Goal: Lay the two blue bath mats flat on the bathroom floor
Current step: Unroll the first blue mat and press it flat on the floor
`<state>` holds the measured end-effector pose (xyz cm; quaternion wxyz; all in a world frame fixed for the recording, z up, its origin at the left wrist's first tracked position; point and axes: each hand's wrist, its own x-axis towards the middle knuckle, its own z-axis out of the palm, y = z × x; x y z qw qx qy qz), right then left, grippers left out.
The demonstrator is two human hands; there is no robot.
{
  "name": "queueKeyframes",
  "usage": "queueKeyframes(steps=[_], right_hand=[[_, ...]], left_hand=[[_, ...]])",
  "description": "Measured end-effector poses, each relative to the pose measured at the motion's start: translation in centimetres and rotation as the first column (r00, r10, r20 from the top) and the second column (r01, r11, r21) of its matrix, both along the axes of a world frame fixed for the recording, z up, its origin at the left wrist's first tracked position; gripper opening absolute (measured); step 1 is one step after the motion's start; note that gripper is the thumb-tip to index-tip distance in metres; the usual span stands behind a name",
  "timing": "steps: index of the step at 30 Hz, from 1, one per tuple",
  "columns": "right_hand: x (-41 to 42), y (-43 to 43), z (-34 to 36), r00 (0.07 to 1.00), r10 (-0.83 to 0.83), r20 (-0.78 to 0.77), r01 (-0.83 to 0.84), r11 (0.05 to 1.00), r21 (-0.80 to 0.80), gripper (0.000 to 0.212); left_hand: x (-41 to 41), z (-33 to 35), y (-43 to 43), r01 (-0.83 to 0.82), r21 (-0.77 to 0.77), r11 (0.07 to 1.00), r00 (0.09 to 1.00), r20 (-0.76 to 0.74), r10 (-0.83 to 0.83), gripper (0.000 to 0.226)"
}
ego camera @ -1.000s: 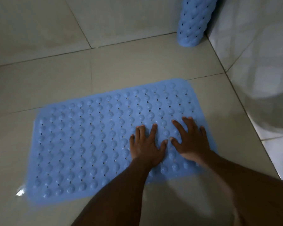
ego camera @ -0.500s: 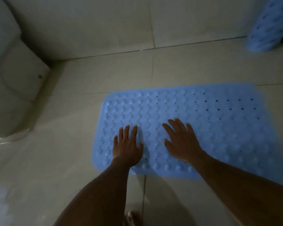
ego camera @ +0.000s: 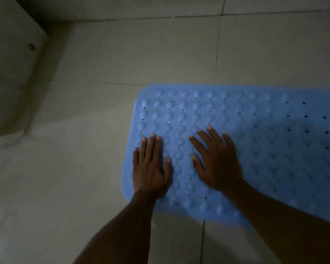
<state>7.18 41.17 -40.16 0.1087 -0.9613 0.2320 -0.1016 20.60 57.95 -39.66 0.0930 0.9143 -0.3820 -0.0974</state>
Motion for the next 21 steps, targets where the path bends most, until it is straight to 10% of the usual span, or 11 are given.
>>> queueKeyframes(steps=[21], right_hand=[[0.6, -0.3, 0.2, 1.0, -0.023, -0.015, 0.023, 1.0, 0.021, 0.04]], left_hand=[[1.3, -0.4, -0.2, -0.05, -0.004, 0.999, 0.999, 0.005, 0.05, 0.074]])
